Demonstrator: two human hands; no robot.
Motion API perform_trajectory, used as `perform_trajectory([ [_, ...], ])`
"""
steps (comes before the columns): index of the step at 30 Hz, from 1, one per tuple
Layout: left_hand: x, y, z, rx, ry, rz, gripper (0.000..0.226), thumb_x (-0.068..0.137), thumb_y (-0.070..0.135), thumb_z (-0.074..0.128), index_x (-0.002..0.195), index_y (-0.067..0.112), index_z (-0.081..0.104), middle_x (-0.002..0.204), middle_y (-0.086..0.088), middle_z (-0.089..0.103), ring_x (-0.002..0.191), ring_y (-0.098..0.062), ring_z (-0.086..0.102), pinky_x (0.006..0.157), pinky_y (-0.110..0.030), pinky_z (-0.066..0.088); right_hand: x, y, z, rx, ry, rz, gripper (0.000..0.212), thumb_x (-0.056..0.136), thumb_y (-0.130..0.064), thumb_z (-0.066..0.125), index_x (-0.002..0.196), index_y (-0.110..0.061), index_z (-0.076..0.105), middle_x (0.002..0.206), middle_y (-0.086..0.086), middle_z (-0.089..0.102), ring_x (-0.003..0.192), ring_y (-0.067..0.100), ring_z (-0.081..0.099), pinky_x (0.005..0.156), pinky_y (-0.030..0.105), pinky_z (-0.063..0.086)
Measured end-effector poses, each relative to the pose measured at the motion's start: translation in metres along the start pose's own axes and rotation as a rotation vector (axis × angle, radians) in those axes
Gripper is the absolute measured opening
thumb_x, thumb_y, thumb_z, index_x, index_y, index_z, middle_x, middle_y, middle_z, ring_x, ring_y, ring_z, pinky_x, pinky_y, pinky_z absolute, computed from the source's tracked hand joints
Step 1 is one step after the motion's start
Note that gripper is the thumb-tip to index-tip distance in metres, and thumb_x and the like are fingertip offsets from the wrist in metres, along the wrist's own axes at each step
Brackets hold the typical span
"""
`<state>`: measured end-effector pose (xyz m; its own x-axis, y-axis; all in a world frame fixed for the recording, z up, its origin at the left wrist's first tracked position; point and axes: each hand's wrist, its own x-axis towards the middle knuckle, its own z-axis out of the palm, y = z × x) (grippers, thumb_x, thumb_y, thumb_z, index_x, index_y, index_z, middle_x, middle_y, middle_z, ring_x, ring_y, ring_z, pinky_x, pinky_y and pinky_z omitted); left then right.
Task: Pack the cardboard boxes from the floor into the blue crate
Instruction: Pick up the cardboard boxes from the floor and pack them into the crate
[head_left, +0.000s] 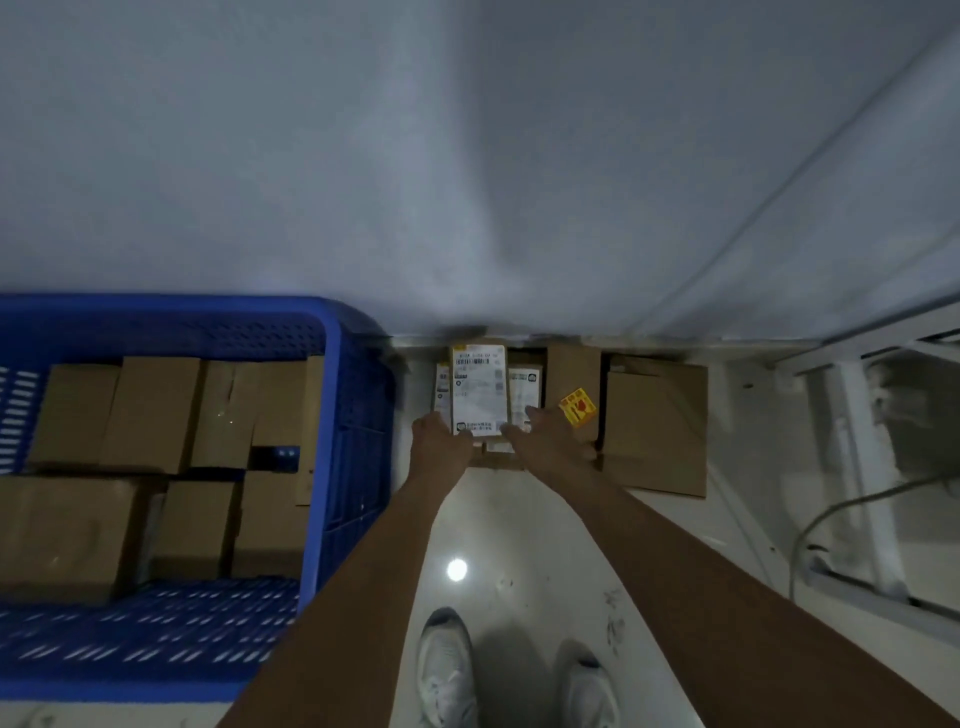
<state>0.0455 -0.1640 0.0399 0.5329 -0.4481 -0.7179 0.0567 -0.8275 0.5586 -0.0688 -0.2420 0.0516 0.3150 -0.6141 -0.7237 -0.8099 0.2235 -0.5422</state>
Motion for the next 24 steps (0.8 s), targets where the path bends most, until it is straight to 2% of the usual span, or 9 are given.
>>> perform_trajectory([
  [3,0.007,-0.011,0.010,-0.033,-0.056,-0.002,0.036,0.096,0.009,0.043,0.131,0.012,0.049,0.125,0.004,0.049,0.106,-0.014,0.051,0.084,-0.023,0.041,0.017,0.011,0.020,0.048,-0.003,0.003,0.045,0.093,-0.034,0.053,0.133,-0.011,0.054,0.135,0.014,0.047,0.121,0.028,0.050,0.102,0.040,0.046],
  [5,0.001,-0.011,0.014,-0.118,-0.072,-0.010,0.037,0.095,0.006,0.044,0.131,0.013,0.051,0.122,0.002,0.055,0.102,-0.012,0.050,0.080,-0.021,0.040,0.020,0.013,0.025,0.114,0.013,0.024,0.045,0.090,-0.031,0.056,0.130,-0.010,0.056,0.133,0.012,0.052,0.118,0.028,0.054,0.100,0.042,0.048],
  [8,-0.019,-0.002,0.013,-0.286,0.024,-0.038,0.031,0.093,0.005,0.050,0.120,0.018,0.058,0.117,0.000,0.061,0.096,-0.013,0.054,0.068,-0.016,0.041,0.012,0.007,0.021,0.222,0.111,0.051,0.038,0.088,-0.030,0.060,0.119,-0.008,0.059,0.119,0.011,0.063,0.099,0.024,0.064,0.081,0.038,0.058],
  [10,-0.045,0.005,0.008,-0.412,0.064,-0.067,0.022,0.090,0.001,0.055,0.095,0.022,0.060,0.095,0.001,0.062,0.087,-0.014,0.057,0.064,-0.018,0.046,-0.006,-0.001,0.010,0.277,0.163,0.065,0.030,0.091,-0.024,0.061,0.114,-0.006,0.056,0.110,0.008,0.064,0.090,0.018,0.063,0.061,0.023,0.052],
  [11,-0.060,0.006,0.006,-0.484,0.071,-0.069,0.023,0.089,-0.003,0.056,0.089,0.020,0.058,0.090,0.001,0.060,0.087,-0.017,0.059,0.065,-0.020,0.051,-0.019,-0.006,0.004,0.289,0.173,0.070,0.028,0.091,-0.021,0.061,0.114,-0.006,0.055,0.108,0.006,0.062,0.088,0.016,0.061,0.058,0.019,0.046],
  [15,-0.124,0.011,-0.006,-0.667,0.094,-0.101,0.019,0.085,-0.006,0.063,0.088,0.010,0.051,0.099,-0.008,0.057,0.087,-0.020,0.062,0.065,-0.024,0.058,-0.085,-0.016,-0.023,0.373,0.150,0.074,0.022,0.089,-0.014,0.064,0.110,-0.010,0.058,0.108,0.004,0.063,0.091,0.016,0.059,0.073,0.025,0.047],
  [19,-0.201,0.026,-0.021,-0.722,0.104,-0.188,0.017,0.086,-0.004,0.063,0.085,0.006,0.049,0.094,-0.010,0.061,0.082,-0.021,0.064,0.062,-0.021,0.057,-0.162,-0.022,-0.049,0.476,0.097,0.032,0.017,0.086,-0.010,0.068,0.099,-0.018,0.061,0.104,0.001,0.066,0.094,0.016,0.064,0.070,0.024,0.051],
  [21,-0.242,0.036,-0.028,-0.706,0.124,-0.235,0.017,0.087,-0.005,0.061,0.084,0.005,0.048,0.094,-0.012,0.060,0.080,-0.022,0.062,0.058,-0.019,0.056,-0.205,-0.029,-0.059,0.504,0.065,0.041,0.019,0.087,-0.007,0.067,0.100,-0.017,0.059,0.100,0.005,0.067,0.088,0.018,0.065,0.067,0.030,0.054],
  [24,-0.301,0.052,-0.047,-0.728,0.155,-0.332,0.012,0.088,-0.006,0.059,0.087,0.001,0.050,0.087,-0.012,0.060,0.071,-0.018,0.060,0.058,-0.021,0.053,-0.264,-0.045,-0.070,0.442,0.057,0.002,0.023,0.086,-0.007,0.067,0.098,-0.023,0.055,0.092,0.003,0.066,0.082,0.021,0.065,0.072,0.040,0.054],
])
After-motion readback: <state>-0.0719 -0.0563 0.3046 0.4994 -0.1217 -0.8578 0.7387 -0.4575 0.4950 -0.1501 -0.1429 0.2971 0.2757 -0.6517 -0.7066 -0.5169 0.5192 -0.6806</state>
